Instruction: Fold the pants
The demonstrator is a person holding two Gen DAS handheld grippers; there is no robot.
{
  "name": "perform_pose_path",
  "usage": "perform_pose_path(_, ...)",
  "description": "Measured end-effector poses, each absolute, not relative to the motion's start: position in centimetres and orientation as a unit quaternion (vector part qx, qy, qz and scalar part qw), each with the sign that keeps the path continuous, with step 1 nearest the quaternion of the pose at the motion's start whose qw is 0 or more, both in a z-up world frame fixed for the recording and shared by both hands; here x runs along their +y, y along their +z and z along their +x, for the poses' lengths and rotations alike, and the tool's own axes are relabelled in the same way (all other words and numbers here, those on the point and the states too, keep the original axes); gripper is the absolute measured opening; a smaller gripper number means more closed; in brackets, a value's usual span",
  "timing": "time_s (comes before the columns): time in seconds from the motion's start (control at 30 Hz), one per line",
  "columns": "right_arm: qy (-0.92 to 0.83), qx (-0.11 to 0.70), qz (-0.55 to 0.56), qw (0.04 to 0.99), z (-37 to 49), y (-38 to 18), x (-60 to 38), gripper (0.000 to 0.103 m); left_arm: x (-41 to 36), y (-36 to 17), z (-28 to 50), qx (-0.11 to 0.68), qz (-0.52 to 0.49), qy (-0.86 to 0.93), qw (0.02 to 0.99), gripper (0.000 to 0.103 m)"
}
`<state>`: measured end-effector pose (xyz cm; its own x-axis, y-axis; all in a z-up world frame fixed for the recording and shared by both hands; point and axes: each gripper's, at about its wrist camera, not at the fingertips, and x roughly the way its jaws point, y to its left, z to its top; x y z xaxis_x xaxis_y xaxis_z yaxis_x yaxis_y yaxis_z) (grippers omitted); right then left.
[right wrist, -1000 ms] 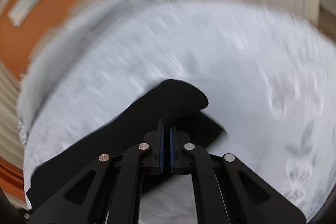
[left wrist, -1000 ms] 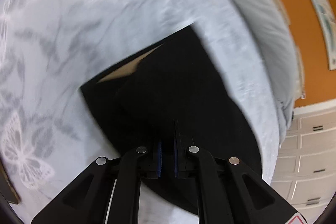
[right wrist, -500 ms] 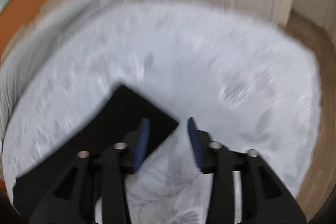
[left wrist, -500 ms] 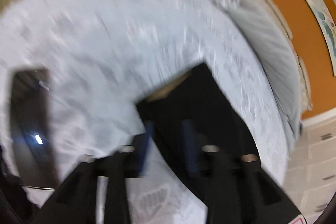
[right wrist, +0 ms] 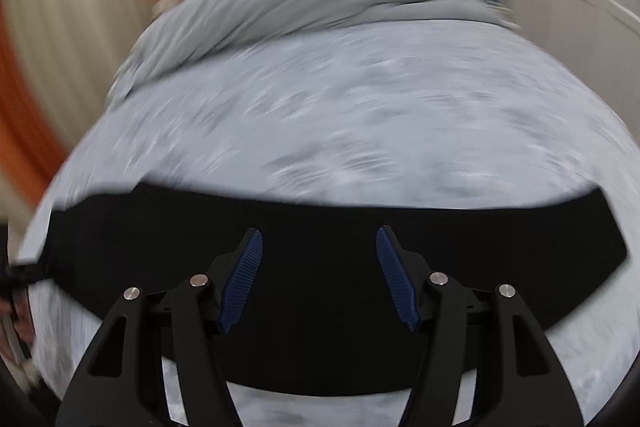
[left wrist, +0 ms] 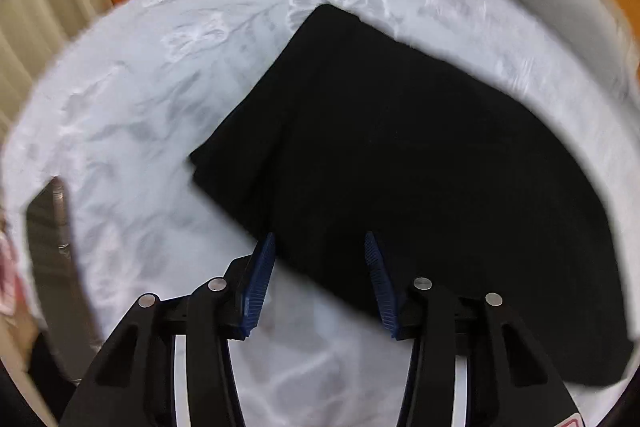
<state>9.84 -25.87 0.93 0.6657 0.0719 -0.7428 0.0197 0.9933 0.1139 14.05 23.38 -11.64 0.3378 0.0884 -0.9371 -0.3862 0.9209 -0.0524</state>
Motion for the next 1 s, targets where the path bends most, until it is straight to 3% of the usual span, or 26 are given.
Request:
perform_pose_path(0.03, 0.046, 0.416, 0.047, 0.907, 11.1, 0.7, -23.7, 0.058, 24.1, -12.2, 13.6, 0.555, -0.157, 0.138, 0.805, 0.05)
perform_pose_path(0.1, 0.104, 0.427, 0.052, 0.897, 13.5, 0.6, -20.0, 0.047, 25.0, -11.7, 13.6, 0.549, -0.173, 0.128, 0.807, 0.051)
perform_pose_path(0.2, 0.156, 0.434, 0.057, 0.885, 17.0, 1.0, -15.5, 0.042, 26.0, -9.2, 12.6, 0.499, -0.227, 0.116, 0.828, 0.043)
perform_pose_path(0.3, 0.165, 0.446, 0.04, 0.879, 21.7, 0.6, -12.0, 0.042, 24.5, -6.8, 13.5, 0.475, -0.21, 0.073, 0.852, 0.052)
perform_pose_path(0.33, 0.163, 0.459, 0.04, 0.872, 23.5, 0.1, -11.3, 0.042, 23.9, -6.5, 14.1, 0.473, -0.198, 0.073, 0.855, 0.06)
perform_pose_path(0.57, 0.17, 0.528, -0.043, 0.831, 27.5, -4.6, -7.8, 0.041, 22.7, -10.8, 14.8, 0.563, -0.114, 0.122, 0.81, 0.064)
perform_pose_path(0.6, 0.181, 0.523, -0.056, 0.831, 27.8, -5.1, -6.9, 0.004, 23.0, -11.6, 14.4, 0.571, -0.121, 0.119, 0.803, 0.064)
perform_pose_path(0.7, 0.141, 0.502, -0.103, 0.847, 29.7, -6.0, -5.4, 0.002, 22.8, -11.2, 14.3, 0.565, -0.105, 0.124, 0.809, 0.069)
perform_pose_path(0.8, 0.09, 0.466, -0.063, 0.878, 31.4, -4.4, -7.1, 0.0, 22.7, -11.2, 15.1, 0.561, -0.091, 0.133, 0.812, 0.07)
perform_pose_path(0.9, 0.129, 0.42, 0.001, 0.898, 28.2, -0.4, -9.9, 0.001, 23.6, -10.4, 15.1, 0.552, -0.128, 0.113, 0.816, 0.07)
perform_pose_path(1.0, 0.172, 0.442, -0.013, 0.88, 24.7, -0.6, -10.0, 0.001, 23.9, -9.5, 15.6, 0.54, -0.143, 0.106, 0.822, 0.07)
